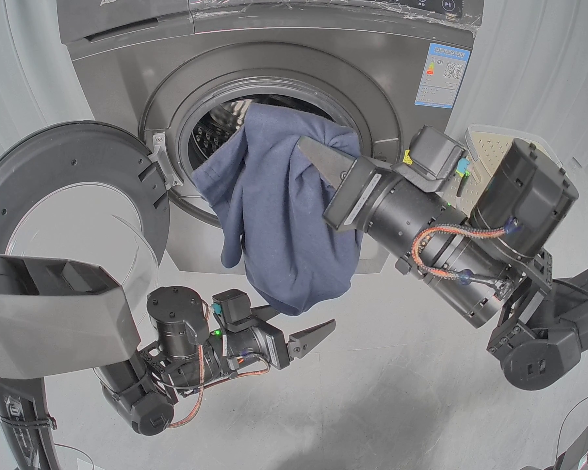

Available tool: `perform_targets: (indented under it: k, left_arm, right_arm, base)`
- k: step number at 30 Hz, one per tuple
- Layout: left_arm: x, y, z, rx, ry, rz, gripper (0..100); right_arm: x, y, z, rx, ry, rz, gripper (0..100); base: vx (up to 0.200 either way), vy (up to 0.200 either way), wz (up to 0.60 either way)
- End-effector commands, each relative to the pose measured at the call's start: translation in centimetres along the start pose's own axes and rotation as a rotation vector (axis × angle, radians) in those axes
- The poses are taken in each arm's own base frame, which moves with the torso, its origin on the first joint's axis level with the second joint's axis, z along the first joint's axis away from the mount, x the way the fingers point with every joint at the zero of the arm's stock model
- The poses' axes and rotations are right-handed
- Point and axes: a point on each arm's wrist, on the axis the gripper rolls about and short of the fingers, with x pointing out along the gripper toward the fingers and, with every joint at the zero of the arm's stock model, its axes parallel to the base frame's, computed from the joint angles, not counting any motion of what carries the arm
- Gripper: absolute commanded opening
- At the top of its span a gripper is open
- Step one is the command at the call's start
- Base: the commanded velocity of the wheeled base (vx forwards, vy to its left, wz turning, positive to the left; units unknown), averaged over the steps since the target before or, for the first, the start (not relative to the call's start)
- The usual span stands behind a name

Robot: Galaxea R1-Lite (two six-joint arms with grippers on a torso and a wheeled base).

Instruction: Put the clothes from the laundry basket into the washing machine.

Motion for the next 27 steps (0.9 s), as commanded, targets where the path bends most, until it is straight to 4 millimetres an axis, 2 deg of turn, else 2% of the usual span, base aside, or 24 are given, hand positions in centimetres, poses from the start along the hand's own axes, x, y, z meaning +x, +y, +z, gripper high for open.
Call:
perform_targets:
  k: [1,6,7,11,15,19,23,27]
  left_arm:
    - [0.5,0.4,0.0,0.002,-0.011,0.004,100]
    - [0.8,0.3,0.3,0.006,-0.034,0.028,100]
    - [0.8,0.3,0.3,0.006,-0.034,0.028,0]
    - [0.9,0.3,0.6,0.012,-0.054,0.041,0]
    - [-0.1,-0.4,2.0,0.021,-0.088,0.039,0]
    - [-2.1,-1.8,3.4,0.03,-0.114,0.021,0]
    - [-5.1,-4.2,4.7,0.039,-0.136,-0.018,0]
    - [-7.6,-6.1,4.6,0.04,-0.125,-0.059,0]
  right_arm:
    - [0.0,0.0,-0.1,0.002,0.002,0.0,0]
    - [-0.1,0.0,-0.1,0.002,0.004,-0.001,0]
    - [-0.1,0.0,-0.2,0.001,0.006,-0.002,0]
    - [-0.1,-0.1,-0.2,0.001,0.008,-0.002,0]
    - [-0.4,-0.5,-0.7,-0.003,0.029,-0.016,0]
    - [-0.5,-0.8,-1.0,-0.006,0.04,-0.025,0]
    - [-1.0,-1.3,-1.5,-0.013,0.068,-0.04,0]
    - [-1.8,-1.5,-2.4,-0.015,0.113,-0.043,0]
  base:
    - [0.0,0.0,0.0]
    - [0.0,0.0,0.0]
    - [0.0,0.0,0.0]
    - [0.0,0.0,0.0]
    - [0.0,0.0,0.0]
    - [0.0,0.0,0.0]
    - [0.0,0.0,0.0]
    - [0.0,0.0,0.0]
